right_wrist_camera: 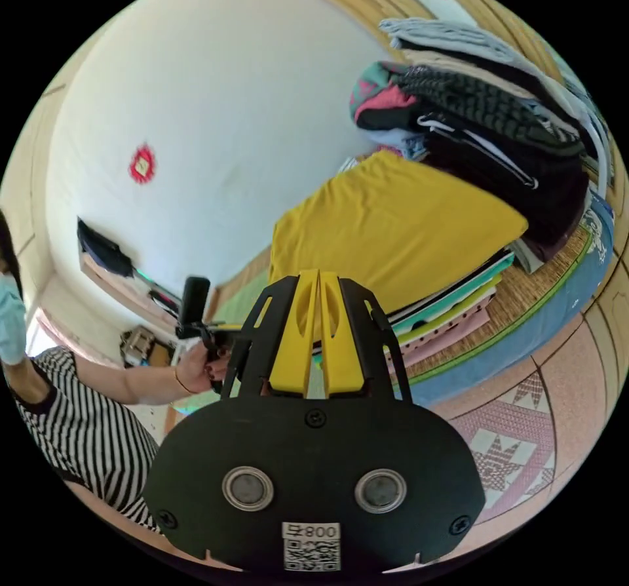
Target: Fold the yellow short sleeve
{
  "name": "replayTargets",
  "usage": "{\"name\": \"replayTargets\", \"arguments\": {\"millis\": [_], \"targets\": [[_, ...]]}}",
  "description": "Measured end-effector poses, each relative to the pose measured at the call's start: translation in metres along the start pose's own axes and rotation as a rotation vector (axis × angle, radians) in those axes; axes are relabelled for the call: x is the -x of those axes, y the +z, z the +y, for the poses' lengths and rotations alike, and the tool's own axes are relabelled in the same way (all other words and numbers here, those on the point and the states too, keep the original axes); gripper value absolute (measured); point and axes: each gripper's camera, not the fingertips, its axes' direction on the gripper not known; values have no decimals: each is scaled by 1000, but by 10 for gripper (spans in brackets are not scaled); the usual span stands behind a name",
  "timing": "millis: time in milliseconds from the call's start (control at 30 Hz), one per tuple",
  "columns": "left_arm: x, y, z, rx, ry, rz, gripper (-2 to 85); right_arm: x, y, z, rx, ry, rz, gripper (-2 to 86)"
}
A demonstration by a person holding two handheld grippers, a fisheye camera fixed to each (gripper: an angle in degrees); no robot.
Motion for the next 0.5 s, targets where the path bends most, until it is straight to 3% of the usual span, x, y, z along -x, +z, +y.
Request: {"name": "replayTargets", "arguments": {"millis": [133, 300, 500], "targets": [[-7, -7, 17, -7, 39, -53, 2, 42, 10, 14, -68, -2, 62, 1], [-3, -18, 62, 59, 112, -372, 1, 154, 4, 41, -230, -177, 266, 1], [47, 9, 129, 235, -3, -690, 1, 241, 69, 50, -123, -244, 481, 1]]}}
